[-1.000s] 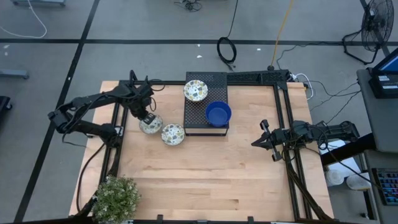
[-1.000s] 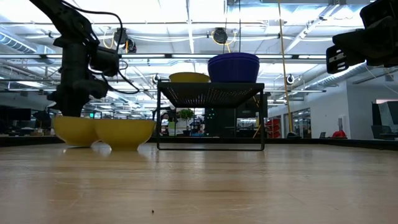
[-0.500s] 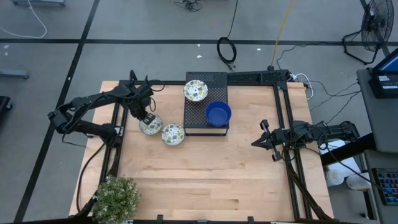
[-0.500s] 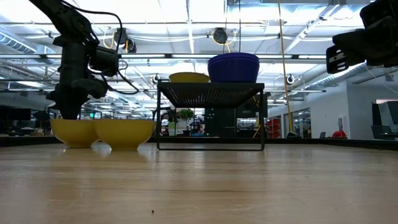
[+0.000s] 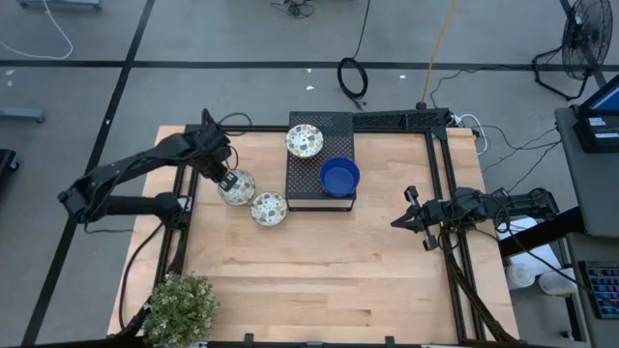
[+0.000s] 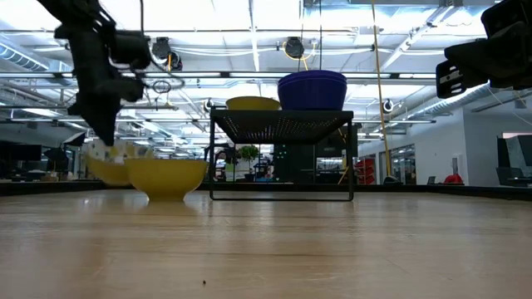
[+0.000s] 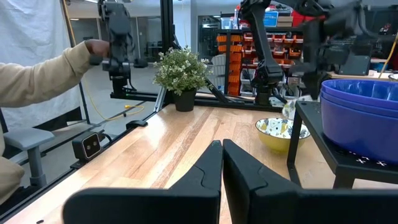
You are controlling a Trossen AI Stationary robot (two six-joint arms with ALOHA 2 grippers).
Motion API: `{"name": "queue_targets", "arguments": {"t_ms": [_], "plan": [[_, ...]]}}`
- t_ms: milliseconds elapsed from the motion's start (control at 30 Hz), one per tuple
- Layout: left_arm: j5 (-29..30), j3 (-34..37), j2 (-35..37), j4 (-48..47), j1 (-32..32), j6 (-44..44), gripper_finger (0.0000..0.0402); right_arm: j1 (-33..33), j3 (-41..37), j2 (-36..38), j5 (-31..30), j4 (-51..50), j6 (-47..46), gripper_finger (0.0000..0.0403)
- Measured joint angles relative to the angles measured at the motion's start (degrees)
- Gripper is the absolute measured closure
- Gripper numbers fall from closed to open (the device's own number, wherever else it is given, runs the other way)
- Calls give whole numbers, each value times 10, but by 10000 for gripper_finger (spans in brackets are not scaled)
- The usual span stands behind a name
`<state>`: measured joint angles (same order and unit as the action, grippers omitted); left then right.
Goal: Pick & Place Mini bowls
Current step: Stack the top white bowl on the white bowl on the shelf
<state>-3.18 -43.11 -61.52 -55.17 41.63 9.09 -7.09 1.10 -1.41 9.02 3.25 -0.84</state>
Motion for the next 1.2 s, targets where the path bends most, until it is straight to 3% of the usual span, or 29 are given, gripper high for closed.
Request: {"name": "queue_targets", "arguments": {"t_ms": [500,733,1067,1200], "plan": [[-13,-32,134,83,-5,22,397,0,0,0,0,0,0,403],[-18,-69,135,97,-18,49,397,0,0,0,0,0,0,403],[-50,-109,135,228,-82,67,397,0,0,0,0,0,0,403],[-50,-145,122,239,-103,82,397,0,0,0,0,0,0,403]]}}
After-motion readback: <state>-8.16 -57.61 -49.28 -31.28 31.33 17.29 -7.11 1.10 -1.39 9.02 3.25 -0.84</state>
